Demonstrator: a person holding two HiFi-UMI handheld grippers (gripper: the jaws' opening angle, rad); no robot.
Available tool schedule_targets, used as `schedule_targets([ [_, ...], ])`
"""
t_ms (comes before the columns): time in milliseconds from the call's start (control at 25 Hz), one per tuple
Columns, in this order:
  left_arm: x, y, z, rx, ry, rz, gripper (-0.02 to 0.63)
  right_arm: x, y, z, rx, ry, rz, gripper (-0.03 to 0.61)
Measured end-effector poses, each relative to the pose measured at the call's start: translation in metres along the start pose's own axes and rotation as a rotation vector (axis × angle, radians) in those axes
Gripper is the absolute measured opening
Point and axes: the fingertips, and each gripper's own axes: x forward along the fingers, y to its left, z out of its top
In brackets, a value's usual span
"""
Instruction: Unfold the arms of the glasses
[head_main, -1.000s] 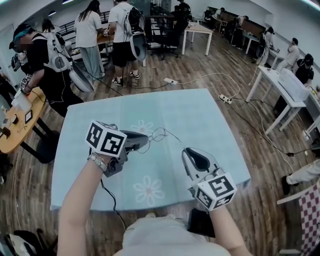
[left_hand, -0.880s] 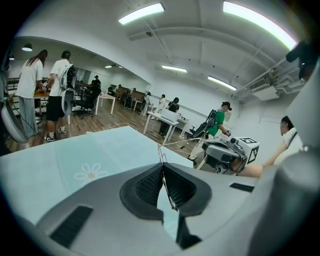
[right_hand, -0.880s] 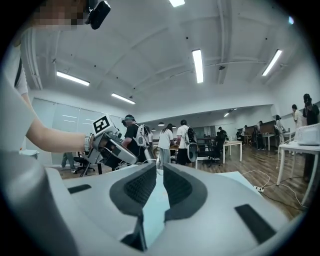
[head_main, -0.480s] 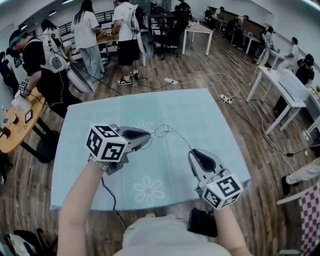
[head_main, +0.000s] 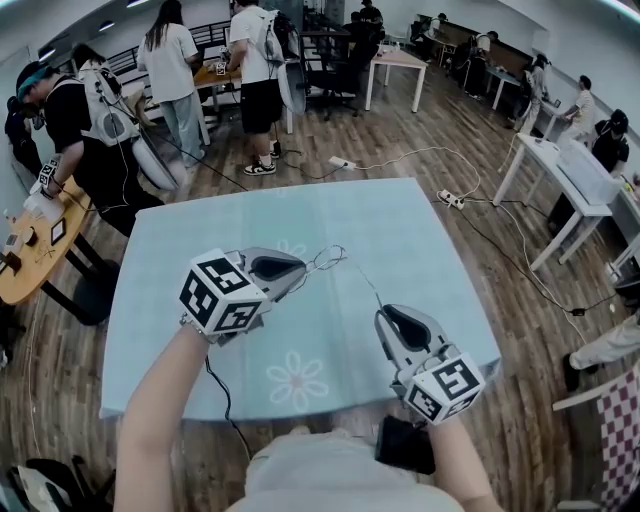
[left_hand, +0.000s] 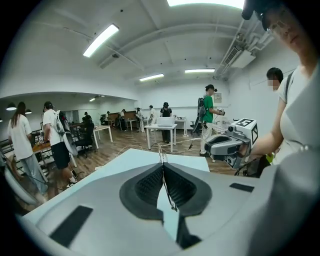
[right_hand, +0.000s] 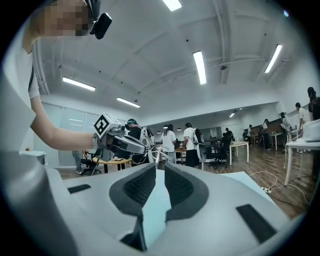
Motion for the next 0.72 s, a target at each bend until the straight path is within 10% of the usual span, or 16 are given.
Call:
schedule_targets([
  [440,-0.011,0.004,0.009,-0.011,0.006,0.005,0.009,-0.012,0.027,0.003,-0.086,-0.022,0.193,0.219],
  [720,-0.013,-0.009,0.013,0.018,0.009,-0.02,0.009,-0.022,0.01,0.035,-0.061,-0.194,0.187,0.187],
])
